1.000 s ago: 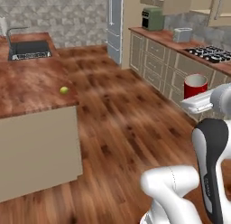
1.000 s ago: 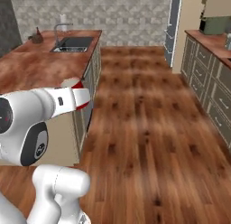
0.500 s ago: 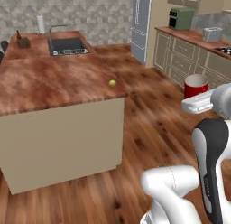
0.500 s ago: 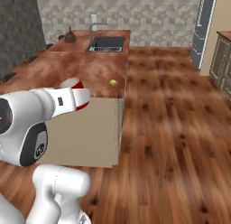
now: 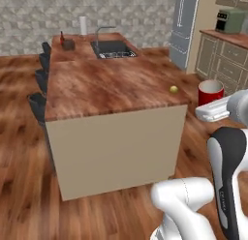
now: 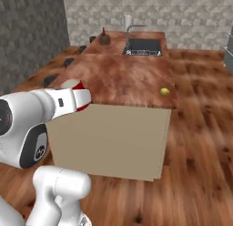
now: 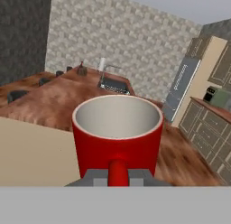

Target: Open the cabinet directly in front. Then move the beer and the mug to the dining counter with the jar on it.

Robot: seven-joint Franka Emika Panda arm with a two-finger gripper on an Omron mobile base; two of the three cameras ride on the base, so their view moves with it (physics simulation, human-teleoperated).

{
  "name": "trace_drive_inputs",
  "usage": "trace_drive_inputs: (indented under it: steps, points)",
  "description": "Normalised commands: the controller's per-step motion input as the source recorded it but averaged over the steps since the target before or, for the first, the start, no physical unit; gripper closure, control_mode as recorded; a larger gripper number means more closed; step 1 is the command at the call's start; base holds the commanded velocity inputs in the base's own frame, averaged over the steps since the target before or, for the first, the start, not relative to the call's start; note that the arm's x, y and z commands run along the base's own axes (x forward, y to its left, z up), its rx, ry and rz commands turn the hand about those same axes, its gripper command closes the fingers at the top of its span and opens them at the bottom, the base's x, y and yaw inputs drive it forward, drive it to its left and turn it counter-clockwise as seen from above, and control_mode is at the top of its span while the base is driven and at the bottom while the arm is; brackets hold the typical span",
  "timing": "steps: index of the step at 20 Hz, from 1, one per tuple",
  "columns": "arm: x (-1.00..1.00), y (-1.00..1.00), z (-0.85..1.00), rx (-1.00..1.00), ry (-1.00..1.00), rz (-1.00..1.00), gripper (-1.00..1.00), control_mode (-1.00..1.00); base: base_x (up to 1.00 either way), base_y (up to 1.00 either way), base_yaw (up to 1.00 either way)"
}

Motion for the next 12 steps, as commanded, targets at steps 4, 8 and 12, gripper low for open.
trace_drive_inputs:
  steps: [4,8,12]
  points:
    - [0.00,0.00,0.00,0.00,0.00,0.00,1.00,1.00,0.85,1.00,0.12]
    - [0.00,0.00,0.00,0.00,0.00,0.00,1.00,1.00,0.84,1.00,0.10]
    - [0.00,0.00,0.00,0.00,0.00,0.00,1.00,1.00,0.34,1.00,0.10]
